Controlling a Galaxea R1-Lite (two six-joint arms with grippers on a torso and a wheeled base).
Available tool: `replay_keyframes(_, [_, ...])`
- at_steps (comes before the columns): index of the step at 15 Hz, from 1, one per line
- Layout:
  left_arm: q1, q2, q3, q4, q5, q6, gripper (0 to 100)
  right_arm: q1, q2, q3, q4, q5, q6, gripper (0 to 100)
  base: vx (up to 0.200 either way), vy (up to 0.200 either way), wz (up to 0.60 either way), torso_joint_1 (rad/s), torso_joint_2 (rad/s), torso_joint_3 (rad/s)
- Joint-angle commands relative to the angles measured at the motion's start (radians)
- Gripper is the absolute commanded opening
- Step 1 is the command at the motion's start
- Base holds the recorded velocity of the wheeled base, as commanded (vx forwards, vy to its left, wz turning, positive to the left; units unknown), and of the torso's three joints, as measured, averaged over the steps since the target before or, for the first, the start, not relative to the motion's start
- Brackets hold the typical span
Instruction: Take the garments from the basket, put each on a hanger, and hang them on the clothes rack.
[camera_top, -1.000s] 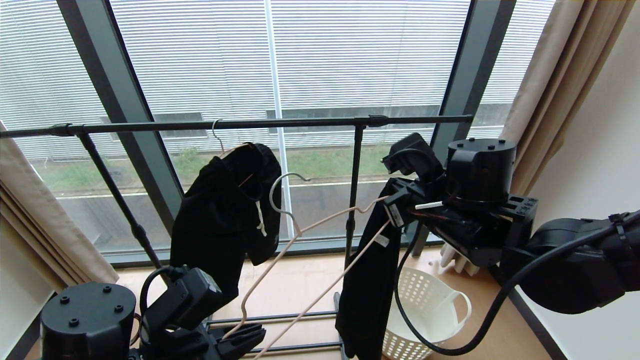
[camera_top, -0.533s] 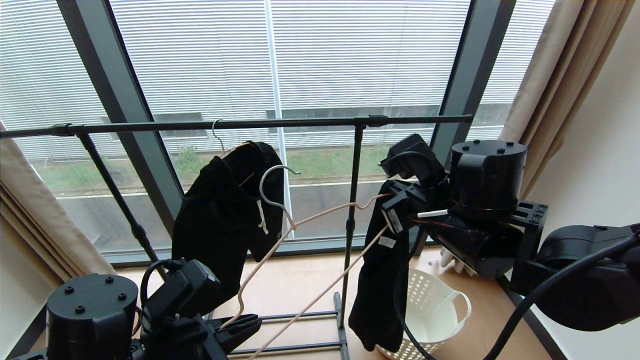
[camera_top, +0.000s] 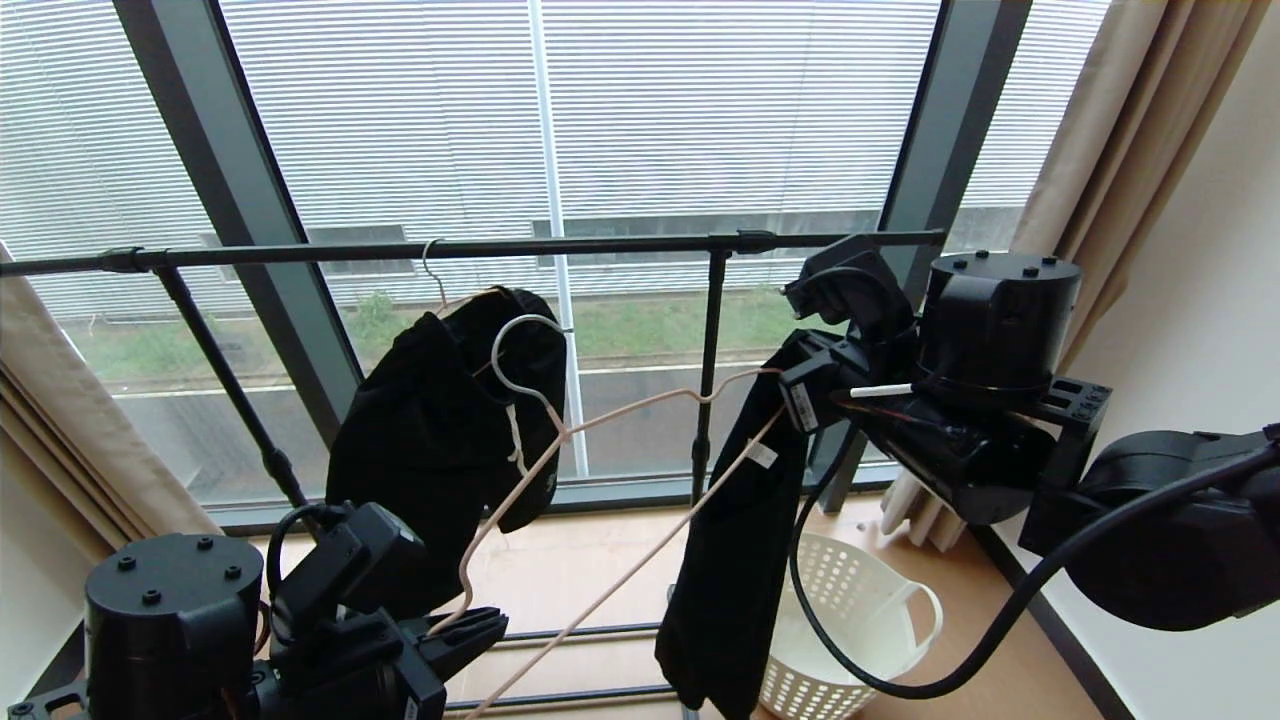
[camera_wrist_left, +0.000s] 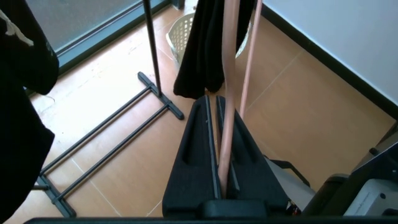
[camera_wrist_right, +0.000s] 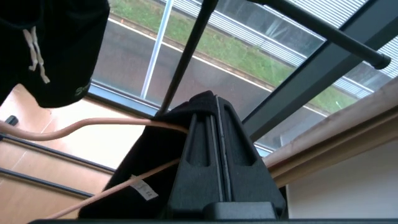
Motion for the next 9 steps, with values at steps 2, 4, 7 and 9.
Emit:
replay_keyframes(2, [0.006,0.002,-0.001,0.0,0.0,0.0,0,0.0,0.006,0.001,0.0,0.0,-0.001,0,0.0,0.0,0.0,0.0,0.0,0.0])
replay_keyframes(4, [0.007,0.002,-0.001,0.0,0.0,0.0,0,0.009,0.004,0.004,0.0,0.0,-0.001,0,0.0,0.0,0.0,0.0,0.0,0.0])
replay_keyframes(7, [0.007,0.003,-0.002,0.0,0.0,0.0,0,0.072,0.003,0.023,-0.002,0.001,0.001,0,0.0,0.0,0.0,0.0,0.0,0.0])
replay_keyframes(9, [0.003,0.005,0.001,0.0,0.0,0.002,0,0.1,0.003,0.024,-0.002,0.001,0.015,0,0.0,0.0,0.0,0.0,0.0,0.0])
